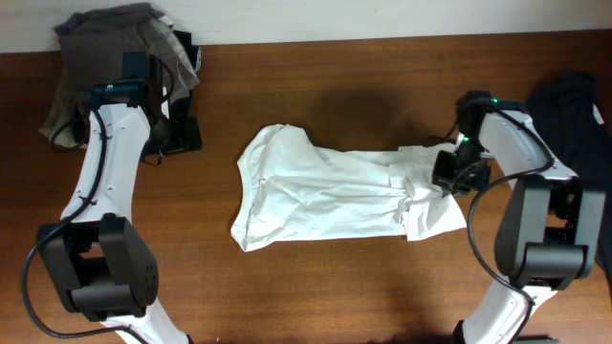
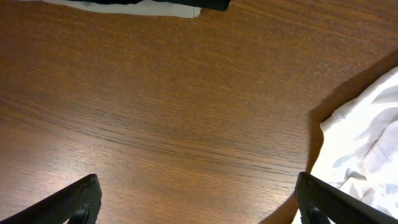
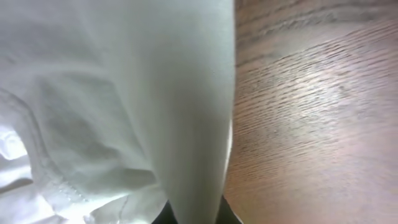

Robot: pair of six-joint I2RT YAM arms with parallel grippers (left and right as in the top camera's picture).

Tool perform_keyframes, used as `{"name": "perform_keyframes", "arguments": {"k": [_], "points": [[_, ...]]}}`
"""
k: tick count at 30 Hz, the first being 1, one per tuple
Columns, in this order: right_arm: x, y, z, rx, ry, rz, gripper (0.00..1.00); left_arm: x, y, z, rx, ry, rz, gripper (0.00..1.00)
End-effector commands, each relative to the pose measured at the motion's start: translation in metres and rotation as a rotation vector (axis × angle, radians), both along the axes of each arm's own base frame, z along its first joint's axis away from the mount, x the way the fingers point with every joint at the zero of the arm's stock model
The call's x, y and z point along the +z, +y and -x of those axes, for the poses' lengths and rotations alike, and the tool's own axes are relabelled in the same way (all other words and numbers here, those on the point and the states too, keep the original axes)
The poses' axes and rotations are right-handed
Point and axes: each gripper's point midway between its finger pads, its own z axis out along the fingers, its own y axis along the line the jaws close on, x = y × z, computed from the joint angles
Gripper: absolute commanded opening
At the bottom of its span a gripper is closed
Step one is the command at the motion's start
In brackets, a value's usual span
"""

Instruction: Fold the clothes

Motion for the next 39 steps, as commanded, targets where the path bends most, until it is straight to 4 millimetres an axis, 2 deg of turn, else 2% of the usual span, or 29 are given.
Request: {"name": "perform_keyframes", "arguments": {"k": [1, 12, 16, 22, 28, 30, 35, 39], "points": [[0.015, 0.004, -0.009, 0.023, -0.049, 0.144, 0.04, -0.005, 0.001, 0.001, 0.000, 0.013, 0.007, 0.99], [0.017, 0.068, -0.023, 0.175, -0.142, 0.221, 0.04, -0.005, 0.001, 0.001, 0.000, 0.013, 0.007, 0.99], [0.017, 0.093, -0.020, 0.225, -0.156, 0.229, 0.04, -0.005, 0.001, 0.001, -0.001, 0.012, 0.007, 0.99], [0.030, 0.091, -0.018, 0.191, -0.177, 0.352, 0.04, -0.005, 0.001, 0.001, 0.000, 0.012, 0.007, 0.99], [0.063, 0.091, -0.030, 0.198, -0.214, 0.389, 0.04, -0.005, 0.001, 0.001, 0.000, 0.012, 0.007, 0.99], [0.068, 0.095, -0.033, 0.207, -0.229, 0.389, 0.04, -0.005, 0.001, 0.001, 0.000, 0.012, 0.007, 0.99], [0.063, 0.115, -0.029, 0.259, -0.230, 0.378, 0.04, -0.005, 0.001, 0.001, 0.000, 0.012, 0.007, 0.99], [0.050, 0.135, -0.030, 0.305, -0.236, 0.373, 0.04, -0.005, 0.001, 0.001, 0.000, 0.013, 0.007, 0.99]]}}
